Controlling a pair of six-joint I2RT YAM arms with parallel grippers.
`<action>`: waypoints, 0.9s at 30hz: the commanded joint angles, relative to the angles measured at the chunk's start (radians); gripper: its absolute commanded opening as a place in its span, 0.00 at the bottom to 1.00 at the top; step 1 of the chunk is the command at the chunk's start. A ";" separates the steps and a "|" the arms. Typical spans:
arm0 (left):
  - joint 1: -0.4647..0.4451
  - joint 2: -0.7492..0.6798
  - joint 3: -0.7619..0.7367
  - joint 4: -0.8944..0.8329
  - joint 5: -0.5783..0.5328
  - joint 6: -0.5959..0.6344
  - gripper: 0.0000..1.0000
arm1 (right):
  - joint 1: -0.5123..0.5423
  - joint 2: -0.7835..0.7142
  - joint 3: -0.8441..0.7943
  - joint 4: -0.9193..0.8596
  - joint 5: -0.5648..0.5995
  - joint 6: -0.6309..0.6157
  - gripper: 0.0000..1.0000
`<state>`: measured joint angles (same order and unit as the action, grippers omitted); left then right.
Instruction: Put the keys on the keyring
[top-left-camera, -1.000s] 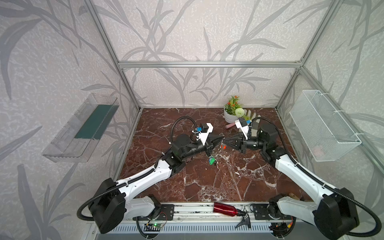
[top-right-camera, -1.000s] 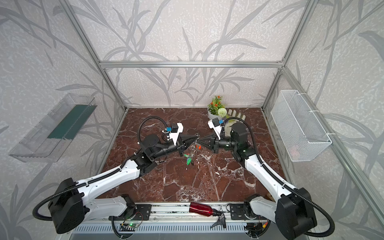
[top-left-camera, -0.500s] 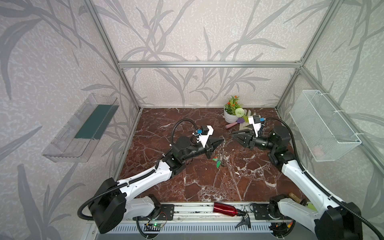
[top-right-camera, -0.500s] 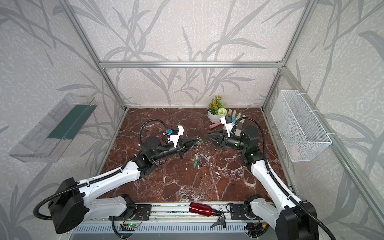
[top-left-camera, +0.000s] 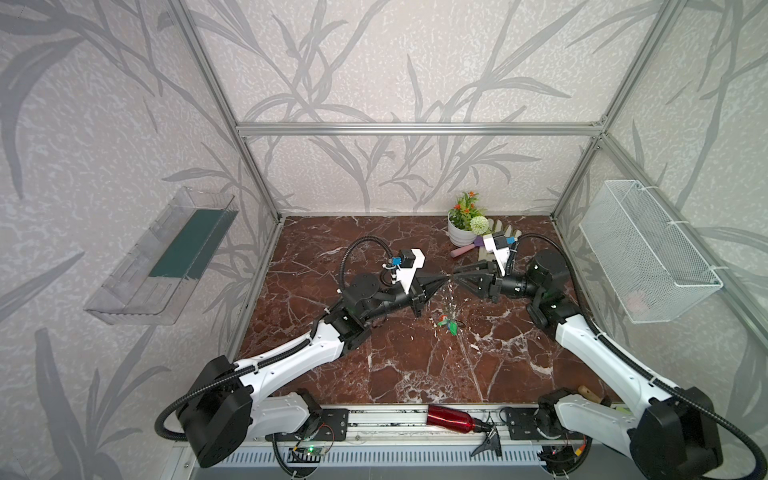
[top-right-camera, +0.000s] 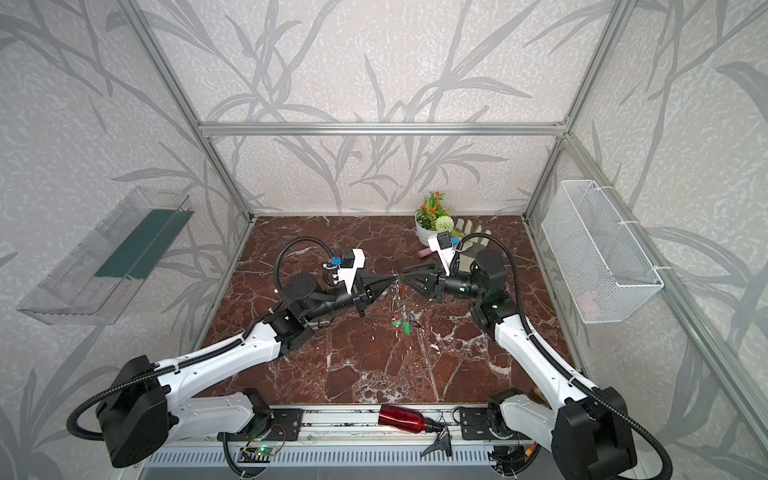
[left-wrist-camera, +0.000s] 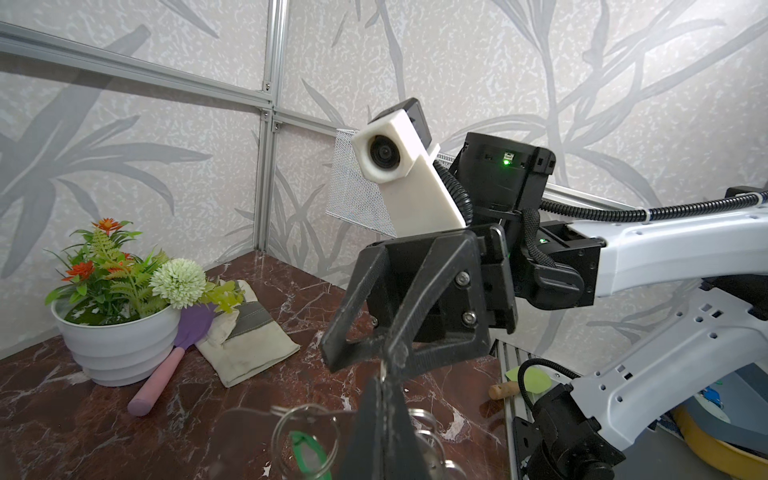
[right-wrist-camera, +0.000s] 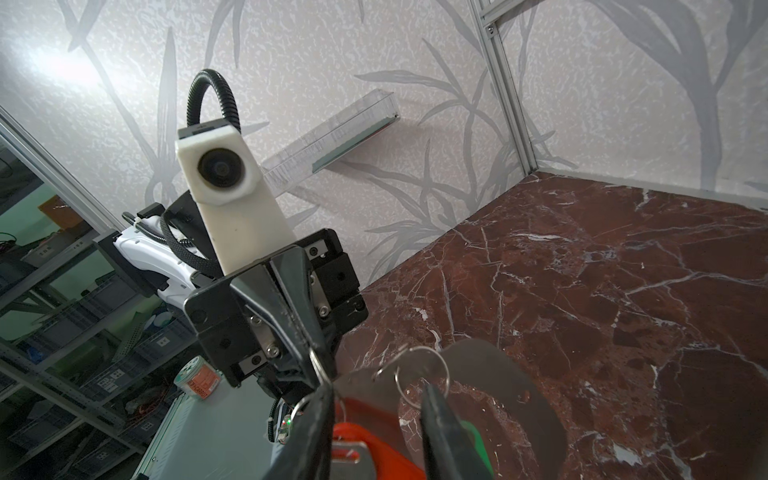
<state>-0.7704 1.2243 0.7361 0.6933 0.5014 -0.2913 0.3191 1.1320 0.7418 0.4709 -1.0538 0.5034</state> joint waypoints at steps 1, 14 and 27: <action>-0.006 -0.017 0.014 0.095 0.017 -0.019 0.00 | 0.011 0.011 0.019 0.064 -0.029 0.015 0.36; -0.006 -0.011 0.012 0.097 0.000 -0.017 0.00 | 0.005 -0.001 -0.002 0.123 -0.074 0.064 0.38; -0.011 -0.012 0.015 0.101 0.002 -0.019 0.00 | 0.004 0.015 -0.015 0.208 -0.106 0.128 0.31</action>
<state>-0.7773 1.2247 0.7361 0.7132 0.4992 -0.2928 0.3210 1.1458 0.7353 0.6247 -1.1320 0.6117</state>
